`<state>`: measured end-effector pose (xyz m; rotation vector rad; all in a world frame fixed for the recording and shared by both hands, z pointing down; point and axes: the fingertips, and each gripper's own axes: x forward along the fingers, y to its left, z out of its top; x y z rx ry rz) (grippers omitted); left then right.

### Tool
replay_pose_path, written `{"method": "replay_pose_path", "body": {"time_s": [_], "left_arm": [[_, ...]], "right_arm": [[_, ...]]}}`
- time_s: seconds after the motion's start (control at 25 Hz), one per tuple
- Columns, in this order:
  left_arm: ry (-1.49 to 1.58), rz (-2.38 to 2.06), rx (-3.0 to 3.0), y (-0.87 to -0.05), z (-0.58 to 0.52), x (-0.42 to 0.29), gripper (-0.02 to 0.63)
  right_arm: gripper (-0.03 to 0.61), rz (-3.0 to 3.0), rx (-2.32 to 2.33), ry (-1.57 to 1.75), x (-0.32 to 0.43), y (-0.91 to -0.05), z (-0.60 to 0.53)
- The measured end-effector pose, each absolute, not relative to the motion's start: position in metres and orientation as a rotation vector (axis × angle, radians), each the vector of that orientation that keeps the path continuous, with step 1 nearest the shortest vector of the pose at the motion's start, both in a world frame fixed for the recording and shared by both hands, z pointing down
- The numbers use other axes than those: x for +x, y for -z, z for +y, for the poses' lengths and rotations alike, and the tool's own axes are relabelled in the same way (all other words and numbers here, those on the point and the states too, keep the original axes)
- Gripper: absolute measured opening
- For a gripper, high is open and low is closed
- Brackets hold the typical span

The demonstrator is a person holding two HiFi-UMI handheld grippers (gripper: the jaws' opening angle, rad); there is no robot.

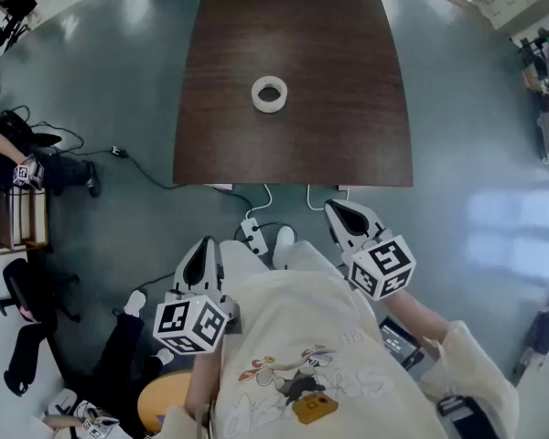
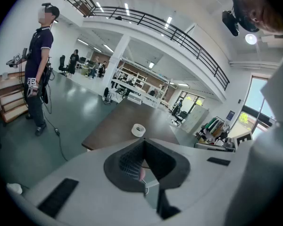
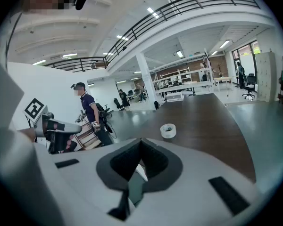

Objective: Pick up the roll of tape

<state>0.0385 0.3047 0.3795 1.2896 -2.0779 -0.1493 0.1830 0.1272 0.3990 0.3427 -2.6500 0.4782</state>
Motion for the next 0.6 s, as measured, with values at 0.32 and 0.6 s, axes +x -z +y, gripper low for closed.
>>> {"method": "replay_pose_path", "body": {"time_s": [0.32,0.6], "left_arm": [[0.054,-1.921,1.476,-0.405,0.259,0.003,0.006],[-0.069,-1.668,1.717,-0.381,0.208,-0.097,0.006]], "right_arm": [[0.006,-2.630,0.507,-0.592,0.156,-0.426,0.129],[0.006,-2.588,0.840,-0.634,0.057,-0.389,0.093]]}}
